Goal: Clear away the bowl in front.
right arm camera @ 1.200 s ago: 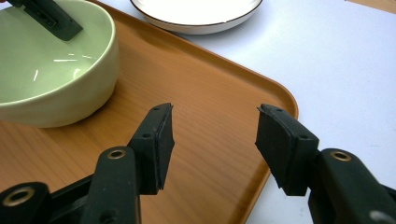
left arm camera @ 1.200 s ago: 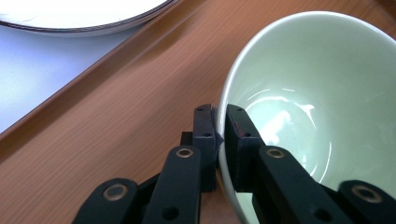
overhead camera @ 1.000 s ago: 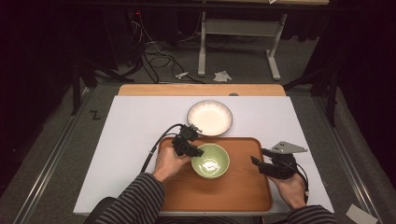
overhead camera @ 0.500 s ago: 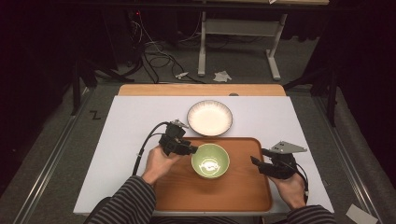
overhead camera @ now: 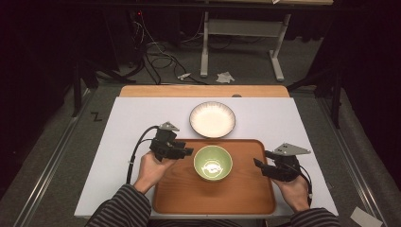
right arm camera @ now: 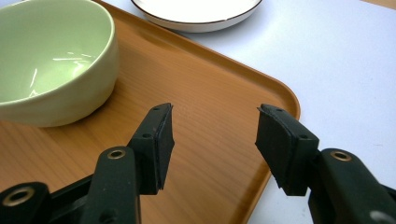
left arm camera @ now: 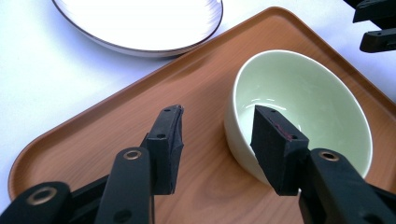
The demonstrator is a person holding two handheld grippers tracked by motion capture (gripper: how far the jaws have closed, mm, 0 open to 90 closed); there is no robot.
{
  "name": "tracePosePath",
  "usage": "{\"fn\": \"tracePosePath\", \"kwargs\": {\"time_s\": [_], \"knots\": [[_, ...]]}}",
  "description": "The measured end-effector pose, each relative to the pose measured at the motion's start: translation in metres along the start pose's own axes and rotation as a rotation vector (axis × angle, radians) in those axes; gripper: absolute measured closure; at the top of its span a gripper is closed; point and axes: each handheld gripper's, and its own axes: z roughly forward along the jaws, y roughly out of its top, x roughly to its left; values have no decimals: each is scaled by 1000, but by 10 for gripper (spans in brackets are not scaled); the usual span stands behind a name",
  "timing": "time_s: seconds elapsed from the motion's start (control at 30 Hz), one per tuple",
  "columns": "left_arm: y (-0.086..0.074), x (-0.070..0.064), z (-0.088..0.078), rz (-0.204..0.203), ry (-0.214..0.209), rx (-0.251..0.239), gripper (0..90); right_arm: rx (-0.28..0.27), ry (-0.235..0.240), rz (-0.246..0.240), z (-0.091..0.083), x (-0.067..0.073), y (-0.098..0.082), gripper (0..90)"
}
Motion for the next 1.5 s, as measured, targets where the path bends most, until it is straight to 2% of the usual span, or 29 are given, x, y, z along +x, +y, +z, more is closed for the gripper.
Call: {"fn": "tracePosePath", "kwargs": {"time_s": [0.83, 1.0, 1.07, 1.23, 1.5], "knots": [[-19, 0, -27, -3, 20, -11, 512, -4, -4, -6, 0, 0, 0, 479], [-21, -2, -30, -9, 19, -14, 508, -2, -3, -4, 0, 1, 0, 479], [-22, -3, -31, 4, 23, -16, 509, -1, -2, -3, 0, 1, 0, 479], [-24, -4, -33, 6, 31, -33, 514, -4, -3, -5, 0, 0, 0, 479], [-32, -3, -31, 0, 34, -22, 513, -1, -1, 0, 0, 0, 0, 479]]}}
